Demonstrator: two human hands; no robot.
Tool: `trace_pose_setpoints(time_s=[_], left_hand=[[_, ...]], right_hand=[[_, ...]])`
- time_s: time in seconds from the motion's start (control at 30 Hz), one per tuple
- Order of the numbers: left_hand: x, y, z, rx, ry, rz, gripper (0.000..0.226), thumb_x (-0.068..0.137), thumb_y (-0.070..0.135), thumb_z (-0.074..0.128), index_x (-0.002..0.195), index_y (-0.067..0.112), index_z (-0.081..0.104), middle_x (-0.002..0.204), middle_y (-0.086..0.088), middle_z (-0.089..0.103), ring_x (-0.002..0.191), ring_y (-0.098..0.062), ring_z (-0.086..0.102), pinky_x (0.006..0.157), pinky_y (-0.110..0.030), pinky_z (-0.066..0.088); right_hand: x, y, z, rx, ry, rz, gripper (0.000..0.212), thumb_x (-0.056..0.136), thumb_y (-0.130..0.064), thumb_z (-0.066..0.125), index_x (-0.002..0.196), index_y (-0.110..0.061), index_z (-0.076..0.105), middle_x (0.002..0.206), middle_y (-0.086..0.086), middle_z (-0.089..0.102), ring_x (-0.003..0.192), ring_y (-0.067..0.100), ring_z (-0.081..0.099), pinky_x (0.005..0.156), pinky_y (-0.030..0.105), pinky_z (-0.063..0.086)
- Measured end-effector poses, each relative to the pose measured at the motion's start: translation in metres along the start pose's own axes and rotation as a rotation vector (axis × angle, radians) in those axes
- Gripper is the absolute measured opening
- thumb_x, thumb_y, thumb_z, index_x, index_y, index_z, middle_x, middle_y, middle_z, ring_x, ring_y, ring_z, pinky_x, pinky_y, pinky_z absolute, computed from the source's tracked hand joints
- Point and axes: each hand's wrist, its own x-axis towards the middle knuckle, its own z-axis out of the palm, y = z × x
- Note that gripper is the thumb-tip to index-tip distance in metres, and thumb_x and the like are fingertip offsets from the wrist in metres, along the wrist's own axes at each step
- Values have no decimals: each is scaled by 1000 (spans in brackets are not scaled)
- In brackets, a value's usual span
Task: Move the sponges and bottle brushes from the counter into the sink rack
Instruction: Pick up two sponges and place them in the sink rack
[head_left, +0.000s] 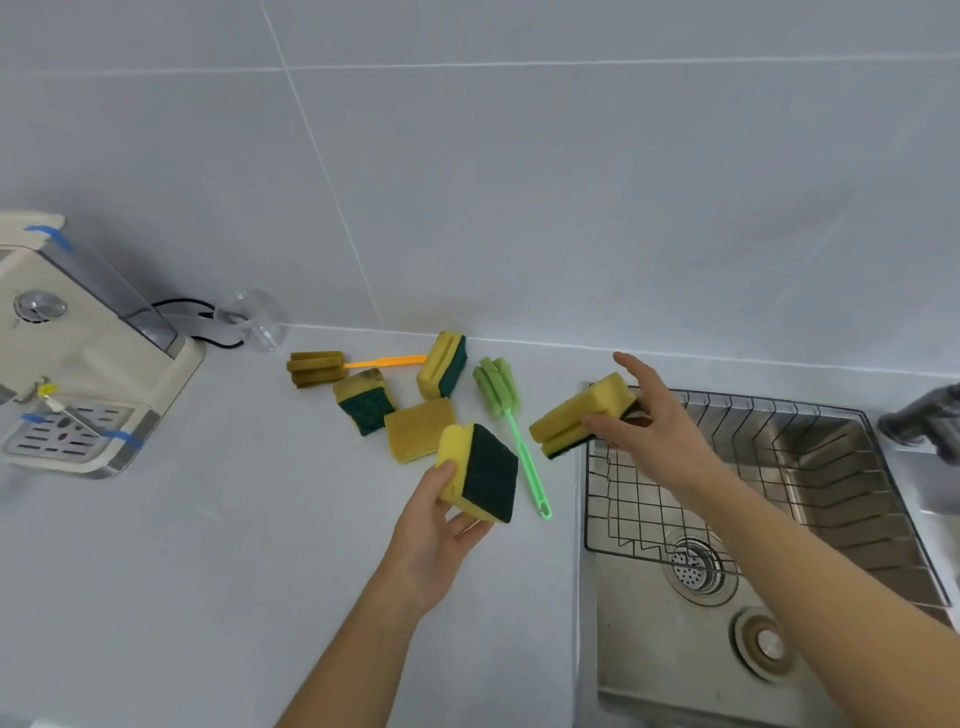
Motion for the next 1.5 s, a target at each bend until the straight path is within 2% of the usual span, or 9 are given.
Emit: trace_pose_setpoints(time_s=[0.17,0.4,0.63,0.8,0.9,1.07,1.33,1.4,1.5], left_hand=[[8,-13,21,-122,-21,-41,39,90,40,55,124,22,60,124,-12,65,115,-36,60,95,-48,49],[27,-24,52,-66,-7,-110,43,86,46,60,122,24,60,121,-11,66,115,-35,59,88,-48,54],[45,-28,84,44,-6,-236,41,84,49,62,113,20,63,110,-13,66,109,-34,61,88,-53,53],[61,-37,101,-12,-40,-289,50,81,56,62,113,18,64,113,-15,64,111,-34,59,90,-54,51],[70,-43,110,-10,-50,-320,52,81,60,58,111,18,65,113,-15,64,115,-33,57,95,-53,48],[81,-50,122,60,-46,-350,58,82,65,54,116,20,62,115,-14,63,113,-32,58,95,-51,49],[95,-61,135,276,-147,-361,67,76,74,47,120,24,56,121,-12,63,116,-29,59,105,-50,43],[97,-61,136,340,-211,-342,63,73,65,57,122,25,53,123,-12,62,117,-27,58,106,-49,43],[100,-64,139,522,-276,-272,45,84,31,68,125,21,52,119,-9,65,112,-23,62,99,-43,49]], right_hand=[[-11,15,-31,4,49,76,52,62,-60,75,109,-53,54,114,-1,57,94,26,69,86,53,58],[-13,35,-68,-8,128,166,48,76,-32,81,114,-22,54,108,3,61,82,24,71,81,50,60],[-19,51,-94,6,131,199,38,85,-37,72,120,-32,60,110,8,62,69,18,68,71,36,62],[-25,66,-119,-13,57,253,54,70,-36,85,117,-30,58,111,6,63,88,24,70,84,45,60],[-24,71,-133,-45,-16,271,60,68,-17,88,117,-30,56,112,7,64,98,26,65,86,44,55],[-17,72,-139,7,-16,200,46,76,1,79,112,-22,60,106,13,62,73,20,64,65,30,57],[-8,85,-139,34,-63,223,45,78,0,75,115,-22,60,105,18,61,66,18,63,62,28,54],[-8,86,-142,45,-50,234,45,79,1,74,115,-22,61,105,17,61,66,18,63,60,26,53],[-7,88,-146,52,-41,245,46,80,0,74,116,-25,59,106,14,61,67,18,63,61,27,53]])
